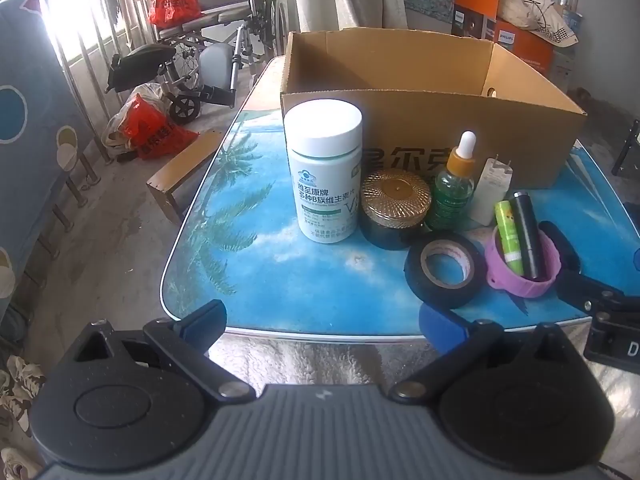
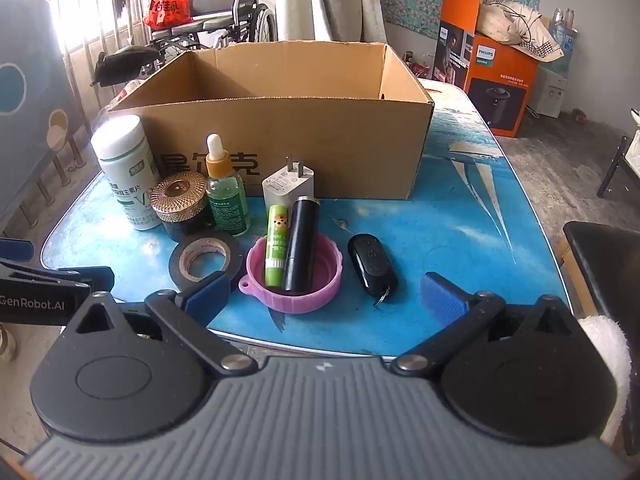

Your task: Organize rigid objects

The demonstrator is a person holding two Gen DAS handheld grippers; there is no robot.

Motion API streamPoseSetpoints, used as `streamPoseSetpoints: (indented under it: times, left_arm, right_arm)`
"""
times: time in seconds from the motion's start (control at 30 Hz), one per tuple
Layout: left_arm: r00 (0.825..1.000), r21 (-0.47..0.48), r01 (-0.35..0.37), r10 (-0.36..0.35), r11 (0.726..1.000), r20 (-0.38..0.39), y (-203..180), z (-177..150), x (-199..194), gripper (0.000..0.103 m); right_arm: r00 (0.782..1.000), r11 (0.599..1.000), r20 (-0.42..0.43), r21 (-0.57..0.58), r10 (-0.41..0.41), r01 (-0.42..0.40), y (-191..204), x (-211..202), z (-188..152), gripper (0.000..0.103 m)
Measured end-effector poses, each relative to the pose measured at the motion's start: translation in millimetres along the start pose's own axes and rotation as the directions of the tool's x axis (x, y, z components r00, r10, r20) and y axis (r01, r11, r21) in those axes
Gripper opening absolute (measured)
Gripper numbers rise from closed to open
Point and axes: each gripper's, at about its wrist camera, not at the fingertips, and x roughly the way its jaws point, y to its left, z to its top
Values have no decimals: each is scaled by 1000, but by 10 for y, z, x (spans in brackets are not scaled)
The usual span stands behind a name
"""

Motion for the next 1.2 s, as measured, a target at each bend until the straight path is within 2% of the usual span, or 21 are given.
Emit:
streamPoseSetpoints:
  times: [1.2]
  left_arm:
    - [1000,5,-7,7,1000,2,-30,-2,-15,103]
  right_arm:
    - [1000,1000,1,4,10,-10,-8,-33,-2,102]
